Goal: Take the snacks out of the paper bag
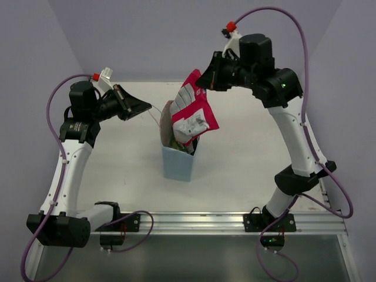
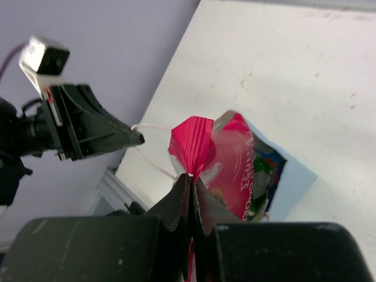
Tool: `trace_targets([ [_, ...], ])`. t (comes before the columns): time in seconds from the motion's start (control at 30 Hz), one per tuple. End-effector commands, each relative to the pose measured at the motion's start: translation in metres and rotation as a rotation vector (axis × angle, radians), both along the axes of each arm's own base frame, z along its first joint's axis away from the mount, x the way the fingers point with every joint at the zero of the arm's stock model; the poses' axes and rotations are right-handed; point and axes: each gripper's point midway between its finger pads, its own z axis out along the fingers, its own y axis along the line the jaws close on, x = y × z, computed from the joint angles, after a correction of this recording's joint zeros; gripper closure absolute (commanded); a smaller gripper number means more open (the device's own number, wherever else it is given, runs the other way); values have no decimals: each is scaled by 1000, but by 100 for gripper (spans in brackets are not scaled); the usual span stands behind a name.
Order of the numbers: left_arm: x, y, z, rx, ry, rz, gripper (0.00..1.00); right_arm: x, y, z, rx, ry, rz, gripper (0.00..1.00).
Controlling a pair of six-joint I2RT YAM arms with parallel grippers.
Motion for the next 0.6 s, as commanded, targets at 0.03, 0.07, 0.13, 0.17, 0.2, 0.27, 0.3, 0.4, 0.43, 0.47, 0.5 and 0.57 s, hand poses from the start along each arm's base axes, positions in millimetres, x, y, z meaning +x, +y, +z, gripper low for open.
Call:
trace_targets([
  [0.03, -7, 3, 22, 17, -90, -7, 100, 9, -56, 89, 181, -238, -128, 100],
  [0.07, -6, 3, 21, 18, -86, -9, 100, 12, -64, 96, 191, -263, -150, 100],
  [0.13, -7, 2, 21, 15, -85, -16, 100, 20, -89, 118, 222, -326, -214, 100],
  [0.17, -7, 2, 21, 16, -86, -19, 100, 22, -96, 126, 232, -349, -227, 100],
  [0.2, -7, 1, 21, 15, -86, -22, 100, 24, -103, 137, 249, -382, -246, 100],
  [0.27, -7, 1, 23, 16, -89, -29, 100, 26, -123, 153, 275, -429, -287, 100],
  [0.3, -7, 1, 23, 17, -90, -31, 100, 26, -129, 163, 294, -462, -298, 100],
  [0.4, -7, 1, 26, 22, -99, -34, 100, 27, -145, 174, 325, -500, -317, 100],
  [0.43, -7, 0, 27, 21, -100, -37, 100, 32, -152, 174, 323, -500, -344, 100],
  [0.47, -7, 0, 27, 20, -99, -38, 100, 39, -160, 169, 310, -485, -392, 100],
  [0.5, -6, 0, 29, 19, -105, -39, 100, 45, -169, 163, 292, -470, -440, 100],
  [0.57, -6, -1, 32, 15, -109, -48, 100, 62, -194, 137, 221, -424, -560, 100],
])
